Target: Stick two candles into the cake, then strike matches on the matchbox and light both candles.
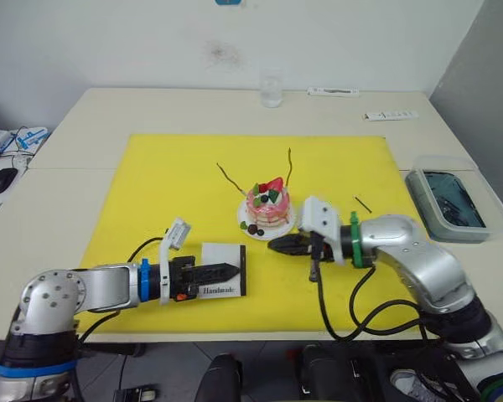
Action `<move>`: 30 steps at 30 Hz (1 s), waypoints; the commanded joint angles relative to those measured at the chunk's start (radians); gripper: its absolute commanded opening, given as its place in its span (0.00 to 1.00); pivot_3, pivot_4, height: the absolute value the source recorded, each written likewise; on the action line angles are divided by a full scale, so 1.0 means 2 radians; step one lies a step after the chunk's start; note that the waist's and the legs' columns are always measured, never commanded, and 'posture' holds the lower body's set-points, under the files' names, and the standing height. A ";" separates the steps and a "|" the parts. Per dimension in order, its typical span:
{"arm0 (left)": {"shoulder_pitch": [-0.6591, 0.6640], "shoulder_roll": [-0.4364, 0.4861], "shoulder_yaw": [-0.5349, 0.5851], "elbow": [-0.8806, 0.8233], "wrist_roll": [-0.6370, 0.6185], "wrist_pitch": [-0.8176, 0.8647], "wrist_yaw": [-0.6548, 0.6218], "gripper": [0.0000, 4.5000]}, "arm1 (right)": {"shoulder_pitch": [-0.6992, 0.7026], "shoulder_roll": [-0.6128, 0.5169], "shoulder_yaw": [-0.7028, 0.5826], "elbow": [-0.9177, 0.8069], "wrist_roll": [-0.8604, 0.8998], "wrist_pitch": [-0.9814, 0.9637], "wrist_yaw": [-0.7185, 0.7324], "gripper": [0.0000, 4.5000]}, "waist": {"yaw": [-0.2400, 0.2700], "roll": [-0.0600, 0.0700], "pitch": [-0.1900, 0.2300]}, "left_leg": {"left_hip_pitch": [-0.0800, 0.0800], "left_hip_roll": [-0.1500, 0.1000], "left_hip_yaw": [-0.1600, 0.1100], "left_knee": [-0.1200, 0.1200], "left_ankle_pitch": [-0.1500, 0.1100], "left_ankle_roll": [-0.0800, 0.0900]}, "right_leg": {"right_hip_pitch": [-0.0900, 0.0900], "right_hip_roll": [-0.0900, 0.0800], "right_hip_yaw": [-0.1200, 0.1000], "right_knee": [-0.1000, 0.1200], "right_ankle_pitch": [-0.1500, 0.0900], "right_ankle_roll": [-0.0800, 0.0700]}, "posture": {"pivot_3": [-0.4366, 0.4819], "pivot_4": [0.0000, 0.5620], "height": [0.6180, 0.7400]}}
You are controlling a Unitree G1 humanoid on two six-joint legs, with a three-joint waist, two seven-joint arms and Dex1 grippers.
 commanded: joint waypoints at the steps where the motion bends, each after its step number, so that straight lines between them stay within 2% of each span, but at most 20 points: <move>1: 0.015 0.015 0.017 -0.044 0.015 -0.030 -0.053 0.01 | 0.030 -0.023 -0.081 -0.051 0.027 0.001 -0.020 0.00 | 0.001 0.000 0.000 | 0.000 0.000 0.000 0.000 0.000 0.000 | 0.000 0.000 0.000 0.000 0.000 0.000 | 0.48 0.27 1.00; 6: 0.029 0.028 0.022 -0.066 0.034 -0.055 -0.094 0.01 | 0.081 -0.031 -0.152 -0.069 0.018 -0.013 -0.078 0.00 | 0.000 0.000 0.000 | -0.001 0.001 0.001 0.000 0.000 0.000 | -0.002 0.000 0.000 0.001 -0.002 -0.002 | 0.48 0.27 1.00; 9: 0.024 0.033 0.022 -0.066 0.030 -0.060 -0.101 0.01 | 0.118 -0.028 -0.167 -0.072 0.011 0.002 -0.114 0.00 | -0.001 0.000 0.000 | 0.000 0.001 0.001 0.000 0.000 0.000 | -0.002 0.001 0.001 0.001 -0.002 -0.003 | 0.48 0.27 1.00; 12: 0.010 0.033 0.021 -0.057 0.017 -0.058 -0.093 0.00 | 0.144 -0.026 -0.172 -0.057 0.026 -0.007 -0.113 0.14 | -0.001 0.000 0.000 | 0.000 0.001 0.001 0.000 0.000 0.000 | -0.002 0.001 0.001 0.001 -0.002 -0.002 | 0.48 0.27 1.00; 15: 0.003 0.033 0.018 -0.049 0.014 -0.054 -0.089 0.00 | 0.150 -0.020 -0.160 -0.035 0.011 -0.041 -0.122 0.36 | -0.002 0.000 0.000 | 0.000 0.001 0.002 0.000 0.000 0.000 | -0.002 0.001 0.001 0.001 -0.002 -0.002 | 0.48 0.27 1.00; 17: -0.002 0.029 0.016 -0.043 0.013 -0.055 -0.081 0.00 | 0.149 -0.012 -0.150 -0.015 -0.002 -0.066 -0.132 0.55 | -0.002 0.000 0.000 | 0.000 0.001 0.002 0.000 0.000 0.000 | -0.002 0.001 0.001 0.001 -0.002 -0.002 | 0.48 0.27 1.00; 22: -0.014 0.018 0.012 -0.034 0.009 -0.057 -0.064 0.00 | 0.131 0.012 -0.099 0.041 -0.045 -0.116 -0.160 0.95 | -0.002 0.000 0.000 | 0.000 0.001 0.002 0.000 0.000 0.000 | -0.002 0.001 0.002 0.001 -0.002 -0.002 | 0.48 0.27 1.00; 23: -0.016 0.015 0.010 -0.033 0.009 -0.057 -0.062 0.00 | 0.122 0.022 -0.089 0.057 -0.054 -0.123 -0.170 0.99 | -0.002 0.000 0.000 | 0.000 0.001 0.002 0.000 0.000 0.000 | -0.002 0.001 0.002 0.001 -0.001 -0.002 | 0.48 0.27 1.00; 30: -0.026 0.008 0.004 -0.032 0.008 -0.057 -0.053 0.00 | 0.062 0.085 -0.074 0.161 -0.086 -0.145 -0.234 0.99 | -0.002 0.000 0.000 | 0.000 0.001 0.002 0.000 0.000 0.000 | -0.002 0.001 0.002 0.002 0.000 0.001 | 0.48 0.27 1.00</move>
